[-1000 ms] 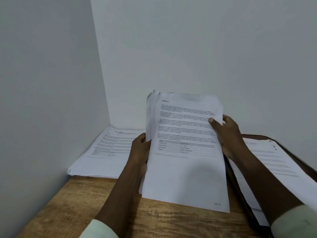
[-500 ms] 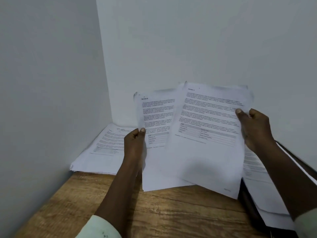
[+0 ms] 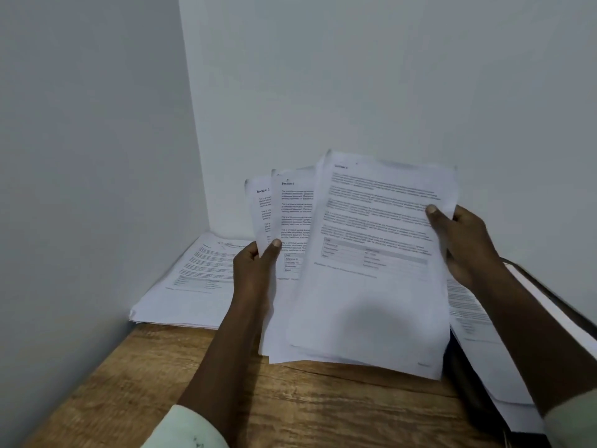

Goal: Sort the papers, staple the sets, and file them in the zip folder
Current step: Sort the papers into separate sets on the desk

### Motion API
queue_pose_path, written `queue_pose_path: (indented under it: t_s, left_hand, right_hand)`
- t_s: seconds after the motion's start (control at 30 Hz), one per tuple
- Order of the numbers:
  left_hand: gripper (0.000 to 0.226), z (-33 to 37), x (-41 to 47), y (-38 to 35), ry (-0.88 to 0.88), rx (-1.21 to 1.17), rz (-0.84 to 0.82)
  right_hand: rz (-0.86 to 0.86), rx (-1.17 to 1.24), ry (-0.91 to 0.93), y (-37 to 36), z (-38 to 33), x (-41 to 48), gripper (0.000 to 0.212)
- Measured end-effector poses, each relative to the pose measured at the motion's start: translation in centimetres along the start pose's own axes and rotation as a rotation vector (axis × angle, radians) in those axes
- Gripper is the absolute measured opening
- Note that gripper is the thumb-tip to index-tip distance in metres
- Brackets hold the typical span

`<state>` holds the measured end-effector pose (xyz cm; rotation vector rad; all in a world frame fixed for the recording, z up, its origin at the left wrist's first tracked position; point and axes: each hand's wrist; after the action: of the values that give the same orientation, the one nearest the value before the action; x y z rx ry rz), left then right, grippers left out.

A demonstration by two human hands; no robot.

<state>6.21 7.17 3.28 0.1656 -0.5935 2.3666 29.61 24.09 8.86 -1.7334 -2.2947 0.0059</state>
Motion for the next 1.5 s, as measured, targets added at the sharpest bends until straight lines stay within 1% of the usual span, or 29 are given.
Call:
queue_pose_path:
  t_s: [0.07, 0.17, 0.3, 0.37, 0.4, 0.43, 0.5, 0.57, 0.6, 0.67, 0.7, 0.77, 0.83, 0.9, 0.93, 0.97, 1.03, 1.1, 1.13, 1.17, 1.2, 1.23, 1.27, 1.3, 1.37, 1.4, 1.47, 1.5]
  left_hand:
    - [0.019, 0.1, -0.1, -0.2, -0.006, 0.012, -0.023]
    - [0.013, 0.0, -0.2, -0.6, 0.028, 0.019, -0.025]
    - [0.017, -0.5, 0.5, 0.2, -0.012, 0.117, 0.045]
    - [0.018, -0.5, 0.7, 0.5, -0.053, 0.138, 0.058]
    - [0.021, -0.6, 0.7, 0.5, -0.078, 0.14, 0.066]
    - [0.03, -0.4, 0.6, 0.4, -0.111, 0.168, 0.083]
    - [0.05, -0.3, 0.4, 0.2, -0.181, 0.253, 0.118]
    - [0.06, -0.3, 0.6, 0.3, -0.215, 0.274, 0.12]
    - [0.059, -0.5, 0.7, 0.5, -0.223, 0.278, 0.108]
    - [0.048, -0.7, 1.0, 0.6, -0.251, 0.313, 0.072]
    - [0.041, -0.9, 1.1, 0.7, -0.274, 0.349, 0.057]
    - [0.038, -1.0, 1.1, 0.7, -0.337, 0.437, 0.054]
    - [0.042, -0.4, 1.3, 1.0, -0.435, 0.563, 0.166]
    - [0.047, 1.1, 1.4, 1.7, -0.579, 0.667, 0.344]
    - [0.049, 2.1, 1.5, 2.2, -0.651, 0.668, 0.422]
    - [0.05, 3.1, 1.6, 2.7, -0.72, 0.656, 0.482]
    - [0.049, 4.4, 2.3, 3.5, -0.822, 0.569, 0.566]
    - [0.039, 5.2, 3.2, 4.8, -0.863, 0.479, 0.632]
    - [0.031, 5.6, 3.6, 5.5, -0.842, 0.426, 0.687]
    - [0.022, 5.7, 4.2, 6.4, -0.81, 0.359, 0.777]
    - [0.016, 5.8, 4.6, 7.4, -0.772, 0.213, 0.865]
    - [0.014, 5.9, 4.7, 8.2, -0.739, 0.051, 0.933]
    - [0.018, 6.0, 4.9, 9.0, -0.684, -0.067, 0.925]
    - [0.023, 5.7, 5.1, 9.5, -0.601, -0.11, 0.861]
    - [0.026, 4.3, 5.2, 9.3, -0.407, 0.052, 0.653]
    - [0.021, 3.6, 5.1, 8.7, -0.322, 0.141, 0.569]
    - [0.008, 2.2, 4.9, 7.0, -0.215, 0.196, 0.372]
    - [0.006, 1.7, 4.6, 6.2, -0.192, 0.255, 0.281]
  right_hand:
    - [-0.07, 0.013, -0.009, -1.2, 0.6, -0.5, 0.021]
    - [-0.091, -0.026, 0.004, -2.5, 1.9, -0.9, 0.025]
    - [0.018, -0.114, 0.036, -2.4, 2.6, -0.5, 0.03]
    - [0.07, -0.117, 0.035, -1.6, 2.3, -0.5, 0.017]
    - [0.077, -0.092, 0.027, -1.2, 1.9, -0.4, 0.013]
    - [0.074, -0.063, 0.018, -0.9, 1.6, -0.5, 0.013]
    - [0.072, -0.038, 0.002, -0.6, 1.0, -0.6, 0.014]
    - [0.074, -0.044, -0.008, -0.3, 0.7, -0.6, 0.012]
    - [0.068, -0.04, -0.012, -0.3, 0.7, -0.6, 0.011]
    - [0.045, -0.029, -0.008, -0.4, 0.6, -0.7, 0.011]
    - [0.036, -0.035, -0.011, -0.4, 0.7, -0.7, 0.011]
    - [0.036, -0.086, -0.03, -0.5, 1.2, -0.4, 0.009]
    - [0.072, -0.232, -0.05, -0.6, 2.3, 0.4, 0.004]
    - [0.075, -0.365, -0.097, -0.8, 3.8, 0.8, 0.003]
    - [0.061, -0.441, -0.118, -1.0, 4.4, 0.6, 0.005]
    - [0.053, -0.525, -0.132, -1.2, 5.1, 0.3, 0.013]
    - [0.029, -0.657, -0.145, -1.7, 6.4, -0.4, 0.03]
    - [-0.026, -0.726, -0.17, -2.1, 7.2, -1.2, 0.04]
    - [-0.035, -0.745, -0.182, -2.2, 7.4, -1.3, 0.042]
    - [-0.033, -0.755, -0.189, -2.4, 7.5, -1.3, 0.044]
    - [-0.037, -0.772, -0.181, -2.5, 7.5, -1.3, 0.046]
    - [-0.045, -0.803, -0.16, -2.7, 7.2, -1.3, 0.048]
    - [-0.046, -0.835, -0.133, -2.8, 6.8, -1.2, 0.05]
    - [-0.041, -0.85, -0.106, -3.0, 6.2, -1.2, 0.05]
    - [-0.02, -0.804, -0.06, -3.0, 4.7, -1.2, 0.047]
    - [-0.001, -0.772, -0.038, -2.9, 3.7, -1.3, 0.046]
    - [0.036, -0.774, 0.017, -1.9, 1.8, -1.5, 0.043]
    - [0.061, -0.792, 0.033, -1.0, 1.0, -1.4, 0.041]
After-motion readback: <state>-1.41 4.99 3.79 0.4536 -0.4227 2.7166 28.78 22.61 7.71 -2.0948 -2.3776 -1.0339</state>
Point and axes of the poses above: each hand's wrist, its own x-axis towards the middle knuckle, its own y-axis out of the back of the hand, z = x × y, and after that the axes turned 6 degrees about -y, right-handed
